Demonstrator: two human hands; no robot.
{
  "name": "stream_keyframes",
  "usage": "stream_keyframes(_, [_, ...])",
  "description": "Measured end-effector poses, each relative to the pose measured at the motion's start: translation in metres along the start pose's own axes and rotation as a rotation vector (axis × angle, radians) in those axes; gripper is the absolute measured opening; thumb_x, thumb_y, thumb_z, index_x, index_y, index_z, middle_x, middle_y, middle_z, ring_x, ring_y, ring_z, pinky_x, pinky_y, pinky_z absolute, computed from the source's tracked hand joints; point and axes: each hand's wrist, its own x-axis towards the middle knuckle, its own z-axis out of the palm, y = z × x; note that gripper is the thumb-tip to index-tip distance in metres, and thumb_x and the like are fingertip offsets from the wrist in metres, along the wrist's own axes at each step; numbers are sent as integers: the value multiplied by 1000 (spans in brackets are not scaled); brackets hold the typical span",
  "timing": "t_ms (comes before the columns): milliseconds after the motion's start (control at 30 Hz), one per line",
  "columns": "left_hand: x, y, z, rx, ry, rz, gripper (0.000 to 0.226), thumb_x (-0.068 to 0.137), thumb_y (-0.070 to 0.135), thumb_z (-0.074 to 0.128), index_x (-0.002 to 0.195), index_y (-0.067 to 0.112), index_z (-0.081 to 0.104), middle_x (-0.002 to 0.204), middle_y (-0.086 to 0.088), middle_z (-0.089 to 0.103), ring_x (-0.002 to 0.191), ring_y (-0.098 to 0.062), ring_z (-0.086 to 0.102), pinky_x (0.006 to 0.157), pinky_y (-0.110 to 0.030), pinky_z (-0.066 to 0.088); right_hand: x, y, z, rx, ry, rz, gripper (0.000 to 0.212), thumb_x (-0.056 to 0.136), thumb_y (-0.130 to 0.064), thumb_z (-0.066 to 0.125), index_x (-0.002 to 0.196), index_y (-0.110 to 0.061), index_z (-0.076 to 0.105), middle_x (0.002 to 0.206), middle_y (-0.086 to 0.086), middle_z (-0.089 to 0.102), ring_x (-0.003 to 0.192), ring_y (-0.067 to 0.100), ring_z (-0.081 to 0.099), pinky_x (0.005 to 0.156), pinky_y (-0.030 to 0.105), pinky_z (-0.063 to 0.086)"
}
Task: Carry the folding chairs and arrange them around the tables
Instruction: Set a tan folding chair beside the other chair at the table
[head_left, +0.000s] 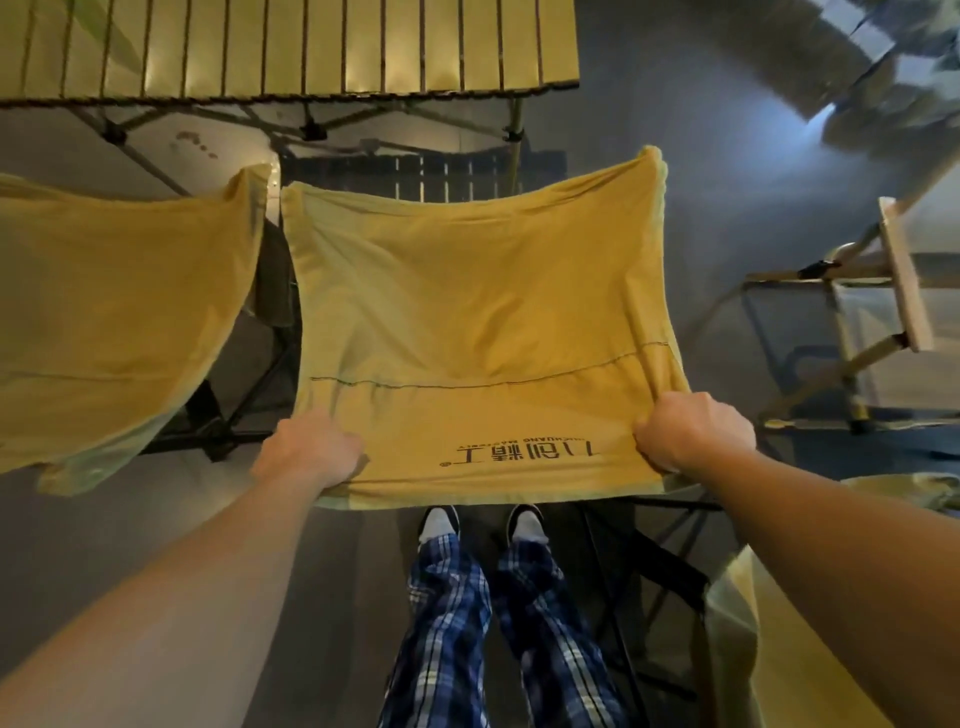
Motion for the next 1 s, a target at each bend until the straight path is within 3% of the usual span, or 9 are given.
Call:
stream_keyframes(100, [-6,3,0,-4,-7,-11,30,86,36,54,99,10,58,93,-11,55,85,-34,56,71,-37,48,2,2,-2,-27,-15,-15,21,97,-28,45,98,-14,60,78,3,50,80,27,58,67,35,47])
stream_keyframes(200, [-8,4,2,-15,35,-29,24,88,35,53,88,11,54,79,-7,47,77,-30,52,69,-36,45,5,2,-2,-32,-3,-25,17,96,-27,45,91,-15,56,77,3,51,79,26,58,66,34,46])
stream_keyframes(367, [-11,5,5,-67,149,-43,35,92,39,51,70,12,45,71,-7,43,64,-25,45,66,-36,45,7,3,0,-20,34,-32,15,95,-25,47,88,-15,55,80,5,55,79,26,60,66,34,49])
stream_keyframes(633, [-7,7,7,23,123,-62,35,90,43,49,94,9,57,85,-9,52,76,-29,53,65,-36,46,10,3,5,-8,37,10,16,95,-26,48,95,-14,59,82,5,56,79,26,61,68,34,51])
stream_keyframes(733, [-10,10,1,70,91,-25,30,91,42,48,99,14,52,94,-9,49,84,-30,48,71,-37,43,3,-5,2,-122,-11,60,28,94,-31,47,112,-14,61,102,10,57,99,30,56,83,40,49])
stream_keyframes(800, [-18,8,-9,79,89,-6,30,90,41,47,99,13,53,99,-10,51,87,-31,51,73,-38,44,-8,-16,-4,-295,45,1,39,92,-33,44,124,-15,59,126,17,51,116,36,46,95,47,41])
stream_keyframes(867, [-26,7,-22,48,86,41,30,90,40,46,93,12,57,97,-10,56,85,-32,55,70,-37,46,-21,-33,-15,-331,94,-102,43,91,-31,44,130,-18,56,137,17,44,125,38,41,99,48,36])
stream_keyframes(933, [-42,0,-45,-2,87,93,32,88,41,46,84,13,61,89,-10,60,79,-32,59,66,-36,48,-43,-59,-37,-276,117,-213,41,91,-27,46,129,-17,55,136,15,45,124,38,43,97,45,37])
stream_keyframes(1000, [-61,-13,-76,-50,118,152,35,90,41,46,84,13,67,89,-9,65,79,-29,61,72,-38,53,-74,-91,-65,-183,145,-324,33,92,-26,47,122,-16,58,128,14,51,114,37,49,89,44,41])
